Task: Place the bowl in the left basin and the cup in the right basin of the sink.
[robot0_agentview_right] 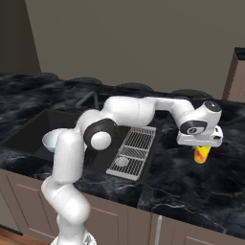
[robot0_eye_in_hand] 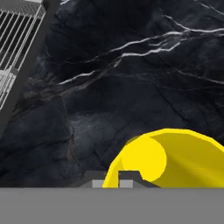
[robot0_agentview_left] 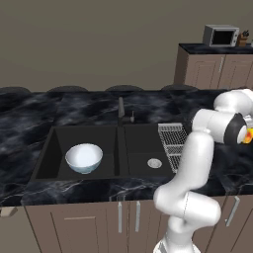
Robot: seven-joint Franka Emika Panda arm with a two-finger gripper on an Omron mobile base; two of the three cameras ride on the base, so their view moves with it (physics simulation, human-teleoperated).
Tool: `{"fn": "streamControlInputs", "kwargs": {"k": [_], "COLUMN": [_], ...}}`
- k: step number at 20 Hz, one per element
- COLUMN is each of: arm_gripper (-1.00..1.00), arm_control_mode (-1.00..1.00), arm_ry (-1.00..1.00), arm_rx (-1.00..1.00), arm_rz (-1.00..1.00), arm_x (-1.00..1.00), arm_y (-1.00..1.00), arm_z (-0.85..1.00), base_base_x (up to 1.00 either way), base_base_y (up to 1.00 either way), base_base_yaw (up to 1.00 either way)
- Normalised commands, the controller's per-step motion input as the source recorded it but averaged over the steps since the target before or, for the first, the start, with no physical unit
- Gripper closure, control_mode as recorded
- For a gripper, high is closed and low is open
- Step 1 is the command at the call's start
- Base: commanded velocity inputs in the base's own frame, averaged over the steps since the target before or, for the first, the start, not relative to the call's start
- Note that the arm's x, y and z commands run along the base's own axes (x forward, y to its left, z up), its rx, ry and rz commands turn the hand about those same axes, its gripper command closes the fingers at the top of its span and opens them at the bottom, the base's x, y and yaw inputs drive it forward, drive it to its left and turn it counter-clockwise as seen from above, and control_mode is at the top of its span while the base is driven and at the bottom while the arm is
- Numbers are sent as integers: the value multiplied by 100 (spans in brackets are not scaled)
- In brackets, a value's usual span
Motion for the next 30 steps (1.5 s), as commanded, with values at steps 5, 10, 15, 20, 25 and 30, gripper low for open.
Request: {"fn": "streamControlInputs", "kwargs": {"k": [5, 10, 15, 20, 25, 30], "arm_gripper": [100, 100, 100, 100, 100, 100], "arm_control_mode": [-100, -100, -100, -100, -100, -100], "arm_ry": [-4, -1, -3, 2, 10, 11], "arm_rx": [-4, 0, -3, -5, -5, -5], "arm_rz": [9, 14, 16, 7, 1, 0], "arm_x": [-13, -18, -19, -8, -6, -12], "arm_y": [28, 32, 39, 38, 39, 44], "arm_z": [12, 13, 22, 32, 21, 13], "base_base_x": [0, 0, 0, 0, 0, 0], "base_base_y": [0, 0, 0, 0, 0, 0], "base_base_yaw": [0, 0, 0, 0, 0, 0]}}
